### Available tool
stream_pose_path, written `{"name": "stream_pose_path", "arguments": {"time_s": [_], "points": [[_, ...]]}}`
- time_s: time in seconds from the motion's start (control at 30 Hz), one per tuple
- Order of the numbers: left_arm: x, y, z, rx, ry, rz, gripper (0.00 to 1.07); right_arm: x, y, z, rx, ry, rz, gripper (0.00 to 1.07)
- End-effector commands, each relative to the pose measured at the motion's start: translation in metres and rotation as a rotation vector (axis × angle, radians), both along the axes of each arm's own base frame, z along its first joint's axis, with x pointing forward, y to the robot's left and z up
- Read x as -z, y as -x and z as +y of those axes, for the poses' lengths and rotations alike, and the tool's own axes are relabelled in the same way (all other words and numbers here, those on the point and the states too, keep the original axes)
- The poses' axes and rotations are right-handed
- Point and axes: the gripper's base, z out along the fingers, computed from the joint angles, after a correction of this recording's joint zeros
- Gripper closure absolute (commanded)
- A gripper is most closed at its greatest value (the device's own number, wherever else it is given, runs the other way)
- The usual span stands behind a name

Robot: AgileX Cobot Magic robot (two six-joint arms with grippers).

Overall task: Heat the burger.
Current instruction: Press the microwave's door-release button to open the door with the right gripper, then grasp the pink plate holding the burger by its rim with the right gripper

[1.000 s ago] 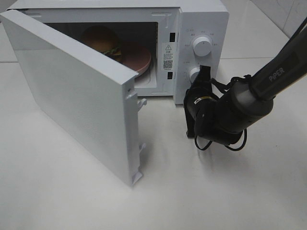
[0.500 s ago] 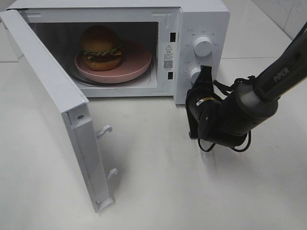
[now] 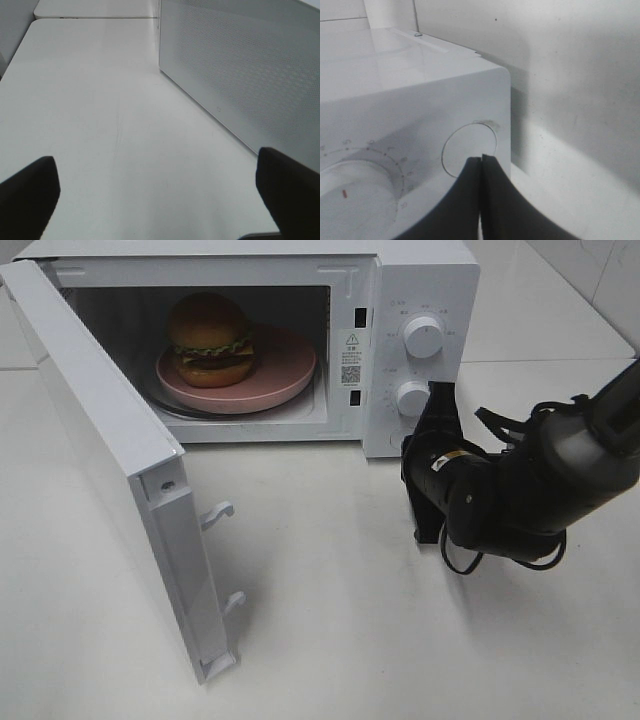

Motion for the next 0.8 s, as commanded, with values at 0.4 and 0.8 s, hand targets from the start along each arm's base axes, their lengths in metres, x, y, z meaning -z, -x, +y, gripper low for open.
{"name": "stream_pose_path", "arguments": {"time_s": [0.4,0.8], "points": [[0.0,0.0,0.0,-0.003,0.002,-0.016,0.07,-0.042,0.043,-0.001,-0.423,0.28,0.162,1.07],[0.0,0.0,0.0,-0.003,0.002,-0.016,0.07,-0.069,0.063,-0.013,-0.894,0.649,0.211,1.07]]}}
